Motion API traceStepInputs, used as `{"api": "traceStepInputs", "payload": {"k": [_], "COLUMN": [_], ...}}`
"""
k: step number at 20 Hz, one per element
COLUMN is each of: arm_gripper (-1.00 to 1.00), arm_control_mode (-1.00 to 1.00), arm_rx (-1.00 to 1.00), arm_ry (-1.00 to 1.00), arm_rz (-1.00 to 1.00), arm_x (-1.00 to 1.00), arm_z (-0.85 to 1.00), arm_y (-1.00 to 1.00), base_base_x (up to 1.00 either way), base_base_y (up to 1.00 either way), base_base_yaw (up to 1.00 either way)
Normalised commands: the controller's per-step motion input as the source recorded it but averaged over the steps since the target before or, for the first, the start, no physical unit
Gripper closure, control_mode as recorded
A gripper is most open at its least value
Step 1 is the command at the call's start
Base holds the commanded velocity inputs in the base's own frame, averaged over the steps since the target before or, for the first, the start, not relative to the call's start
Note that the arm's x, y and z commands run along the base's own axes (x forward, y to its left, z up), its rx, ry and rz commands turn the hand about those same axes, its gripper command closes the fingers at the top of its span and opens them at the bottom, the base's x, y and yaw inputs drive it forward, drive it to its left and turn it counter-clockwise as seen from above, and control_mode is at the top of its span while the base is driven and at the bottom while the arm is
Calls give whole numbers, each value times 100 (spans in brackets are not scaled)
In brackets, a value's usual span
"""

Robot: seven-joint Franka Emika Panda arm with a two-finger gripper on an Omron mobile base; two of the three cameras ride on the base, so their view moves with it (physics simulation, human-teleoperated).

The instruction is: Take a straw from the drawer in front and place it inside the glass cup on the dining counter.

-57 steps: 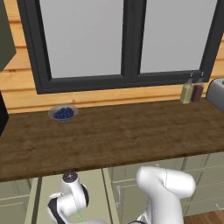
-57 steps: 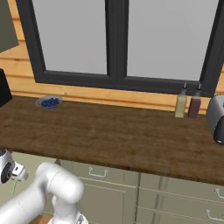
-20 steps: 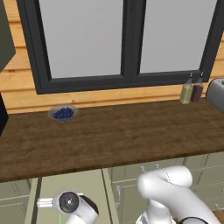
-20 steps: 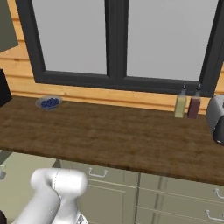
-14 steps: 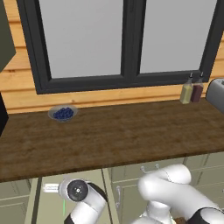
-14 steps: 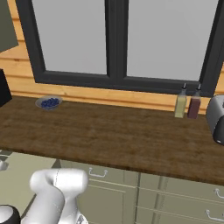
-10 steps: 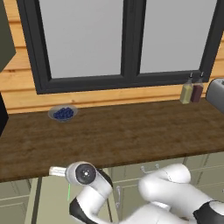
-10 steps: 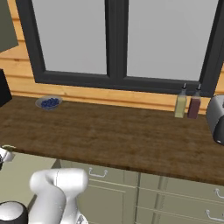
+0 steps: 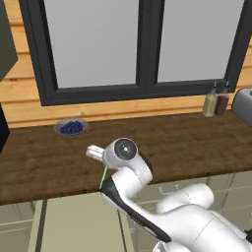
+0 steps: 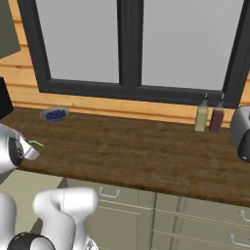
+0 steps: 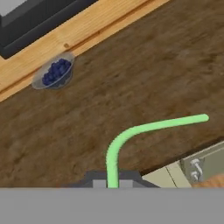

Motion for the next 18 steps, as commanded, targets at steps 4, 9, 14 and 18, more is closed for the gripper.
{"api": "traceStepInputs", "payload": {"k": [4, 9, 14, 18], "arm_gripper": [100, 100, 100, 100], "arm_control_mode": [-100, -100, -100, -100], "arm_rx": [0, -1, -5, 1], "arm_ry": [23, 36, 31, 1], "arm_rz": [-38, -45, -46, -45], "arm_x": [9, 0, -4, -17], "arm_z": [92, 29, 5, 0], "arm_y": [-100, -100, -100, -100], "base_base_x": [0, 0, 0, 0], "base_base_y": [0, 0, 0, 0], "base_base_yaw": [0, 0, 0, 0]}}
